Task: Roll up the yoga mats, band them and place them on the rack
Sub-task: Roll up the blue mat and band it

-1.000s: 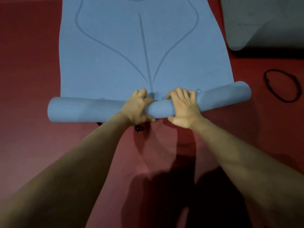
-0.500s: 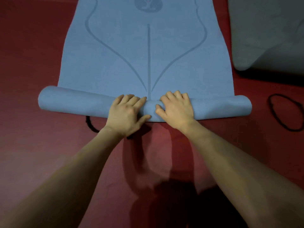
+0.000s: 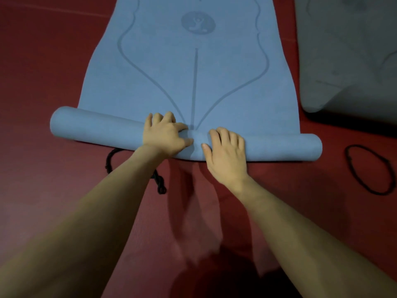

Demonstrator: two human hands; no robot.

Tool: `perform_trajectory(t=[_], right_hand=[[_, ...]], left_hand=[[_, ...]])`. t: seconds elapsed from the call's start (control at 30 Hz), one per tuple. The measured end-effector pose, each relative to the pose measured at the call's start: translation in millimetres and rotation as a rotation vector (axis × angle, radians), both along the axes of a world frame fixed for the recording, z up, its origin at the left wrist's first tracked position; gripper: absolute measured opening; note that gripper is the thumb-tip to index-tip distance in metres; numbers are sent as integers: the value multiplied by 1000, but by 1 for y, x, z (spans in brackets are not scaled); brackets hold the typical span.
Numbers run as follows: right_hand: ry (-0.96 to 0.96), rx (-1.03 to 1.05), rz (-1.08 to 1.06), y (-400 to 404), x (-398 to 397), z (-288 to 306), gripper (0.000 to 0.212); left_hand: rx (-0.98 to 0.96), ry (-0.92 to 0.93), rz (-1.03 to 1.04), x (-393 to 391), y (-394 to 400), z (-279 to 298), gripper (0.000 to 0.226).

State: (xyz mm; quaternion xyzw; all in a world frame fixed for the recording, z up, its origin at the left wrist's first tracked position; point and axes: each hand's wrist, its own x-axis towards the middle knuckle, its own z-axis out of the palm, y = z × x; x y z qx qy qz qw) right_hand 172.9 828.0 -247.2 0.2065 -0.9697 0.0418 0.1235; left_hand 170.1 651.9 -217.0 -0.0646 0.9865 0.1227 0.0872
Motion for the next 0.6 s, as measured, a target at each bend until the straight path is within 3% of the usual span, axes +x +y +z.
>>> perform_trajectory(t=[0.13, 0.17, 0.33, 0.47, 0.6], right_hand=[[-105, 79, 40, -6, -31, 10, 46], [-146, 86, 48, -5, -36, 11, 48], [-358, 86, 122, -5, -61, 24, 43], [-356, 49, 283, 14, -61, 29, 58], [-269, 318, 236, 12, -44, 26, 82]], left_hand=[[15, 298, 34, 20, 18, -14, 58], [14, 298, 9, 23, 18, -15, 62], [-276, -74, -173, 5, 10, 1, 85], [-421, -67, -162, -12, 21, 4, 68], [-434, -20, -138, -14, 23, -1, 57]])
